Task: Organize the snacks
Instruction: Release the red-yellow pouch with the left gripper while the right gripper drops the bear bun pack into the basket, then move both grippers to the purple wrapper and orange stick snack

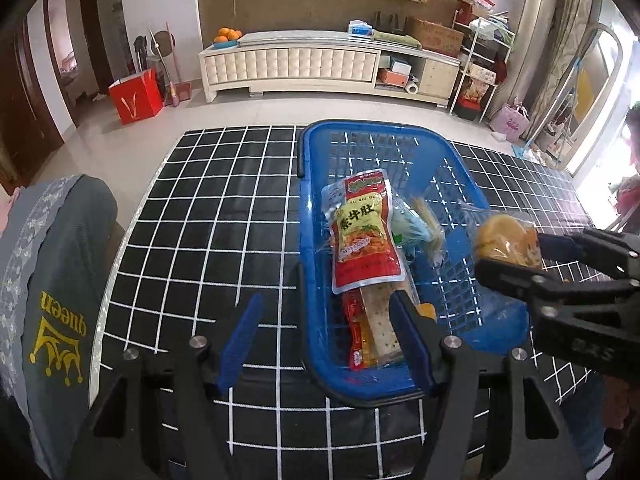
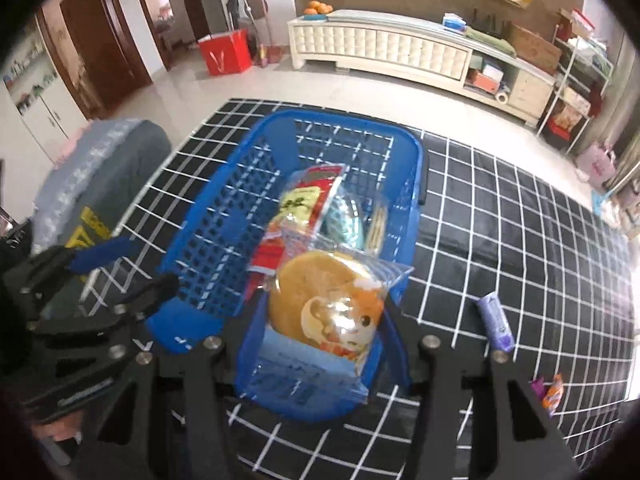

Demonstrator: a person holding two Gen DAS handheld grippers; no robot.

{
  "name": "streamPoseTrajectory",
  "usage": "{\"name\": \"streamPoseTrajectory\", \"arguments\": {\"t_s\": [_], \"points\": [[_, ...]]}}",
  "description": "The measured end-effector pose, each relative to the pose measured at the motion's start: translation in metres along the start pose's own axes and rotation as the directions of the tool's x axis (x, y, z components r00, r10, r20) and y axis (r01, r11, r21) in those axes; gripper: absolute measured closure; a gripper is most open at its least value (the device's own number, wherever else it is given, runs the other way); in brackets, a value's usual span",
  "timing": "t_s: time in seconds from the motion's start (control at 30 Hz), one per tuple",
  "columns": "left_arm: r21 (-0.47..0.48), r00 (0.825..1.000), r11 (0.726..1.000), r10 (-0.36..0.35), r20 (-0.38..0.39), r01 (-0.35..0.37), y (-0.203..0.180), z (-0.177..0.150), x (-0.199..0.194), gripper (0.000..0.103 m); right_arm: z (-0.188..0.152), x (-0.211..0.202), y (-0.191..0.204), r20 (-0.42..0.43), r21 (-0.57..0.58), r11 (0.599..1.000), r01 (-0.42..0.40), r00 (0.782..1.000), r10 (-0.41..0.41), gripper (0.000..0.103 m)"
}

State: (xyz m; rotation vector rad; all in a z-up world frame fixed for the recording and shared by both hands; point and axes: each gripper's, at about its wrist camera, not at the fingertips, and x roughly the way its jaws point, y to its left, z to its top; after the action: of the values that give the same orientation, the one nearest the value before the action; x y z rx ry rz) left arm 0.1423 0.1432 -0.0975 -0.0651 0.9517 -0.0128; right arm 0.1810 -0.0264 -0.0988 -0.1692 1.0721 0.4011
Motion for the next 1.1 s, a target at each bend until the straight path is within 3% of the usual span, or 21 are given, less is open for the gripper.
{"name": "streamPoseTrajectory", "arguments": {"t_s": [0.33,0.4,0.47,0.5,0.77,1.1], "points": [[-0.014,1.000,1.000,-0.013,-0.017,0.013,0.003,0.003,0.016,0.039,0.007,0.027,0.015,-0.041,-0.126,0.979,0.159,0.985,-0.165,0.044],[-0.016,1.000,1.000,-0.014,-0.021,0.014,0.003,0.002,0.018,0.039,0.007,0.031,0.018,-0.050,-0.143,0.970,0.194,0.978,-0.203,0.038],[-0.012,1.000,1.000,-0.010,-0.024,0.010,0.003,0.001,0.017,0.039,0.007,0.030,0.019,-0.035,-0.148,0.959,0.241,0.968,-0.249,0.024],[-0.010,1.000,1.000,-0.010,-0.025,0.009,0.003,0.000,0.017,0.039,0.006,0.028,0.019,-0.020,-0.145,0.957,0.251,0.966,-0.256,0.021],[-0.012,0.999,1.000,-0.027,-0.024,0.027,-0.007,-0.003,0.004,0.039,-0.005,-0.005,-0.005,0.001,-0.046,0.982,0.184,0.983,-0.184,0.016],[0.100,0.998,0.993,-0.064,-0.002,0.064,-0.072,-0.005,-0.016,0.039,-0.040,-0.057,-0.053,0.048,0.078,0.987,0.139,0.989,-0.143,0.016]]}}
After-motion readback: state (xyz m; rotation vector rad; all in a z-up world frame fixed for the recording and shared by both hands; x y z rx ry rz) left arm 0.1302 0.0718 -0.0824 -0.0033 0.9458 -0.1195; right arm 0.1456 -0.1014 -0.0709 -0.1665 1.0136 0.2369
